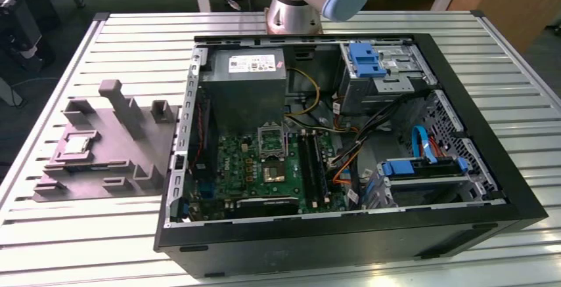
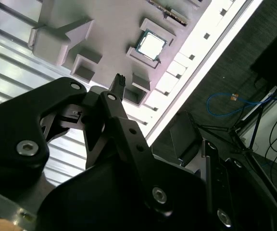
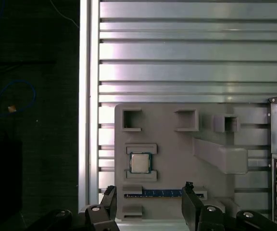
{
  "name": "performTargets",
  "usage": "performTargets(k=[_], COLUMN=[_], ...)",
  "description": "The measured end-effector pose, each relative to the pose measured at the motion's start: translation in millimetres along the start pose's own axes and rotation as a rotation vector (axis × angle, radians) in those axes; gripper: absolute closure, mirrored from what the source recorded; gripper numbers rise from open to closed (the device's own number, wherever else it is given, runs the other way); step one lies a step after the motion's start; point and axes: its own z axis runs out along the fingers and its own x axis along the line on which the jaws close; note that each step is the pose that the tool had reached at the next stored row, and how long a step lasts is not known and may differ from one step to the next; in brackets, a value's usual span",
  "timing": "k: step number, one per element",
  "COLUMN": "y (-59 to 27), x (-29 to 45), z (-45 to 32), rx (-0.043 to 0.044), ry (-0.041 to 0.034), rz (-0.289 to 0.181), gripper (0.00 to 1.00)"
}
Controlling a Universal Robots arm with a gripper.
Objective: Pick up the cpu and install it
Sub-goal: 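Pick up the cpu and move it towards the insertion slot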
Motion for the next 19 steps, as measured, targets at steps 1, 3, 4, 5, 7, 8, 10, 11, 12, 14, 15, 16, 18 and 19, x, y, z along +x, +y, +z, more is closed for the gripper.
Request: performTargets(k=[1, 3, 4, 5, 7, 8, 10, 11, 12, 14, 15, 16, 18, 19], y=[0.0, 0.0, 0.0, 0.0, -0.1, -0.1, -0.1, -0.1, -0.1, -0.2, -0.2, -0.2, -0.2, -0.2], x=[0.0, 0.0, 0.0, 0.0, 0.0, 0.0, 0.0, 0.0, 0.0, 0.0, 0.0, 0.0, 0.0, 0.0], z=[0.3, 1.1, 1.4, 1.7, 2.4, 2.8, 3.6, 4.0, 4.3, 5.0, 5.1, 5.2, 5.4, 5.5], rx=[-0.0001, -0.0001, 0.0, 0.0, -0.0001, -0.0001, -0.0001, -0.0001, 0.0, 0.0, 0.0, 0.0001, 0.0, 0.0], ry=[0.0, -0.0001, 0.0, 0.0, -0.0001, -0.0001, -0.0001, 0.0, 0.0, 0.0, 0.0001, 0.0002, 0.0, 0.0], rz=[0.0, 0.0, 0.0, 0.0, 0.0, 0.0, 0.0, 0.0, 0.0, 0.0, 0.0, 0.0, 0.0, 0.0], gripper=[0.35, 0.35, 0.35, 0.35, 0.35, 0.35, 0.35, 0.35, 0.35, 0.35, 0.35, 0.35, 0.35, 0.35])
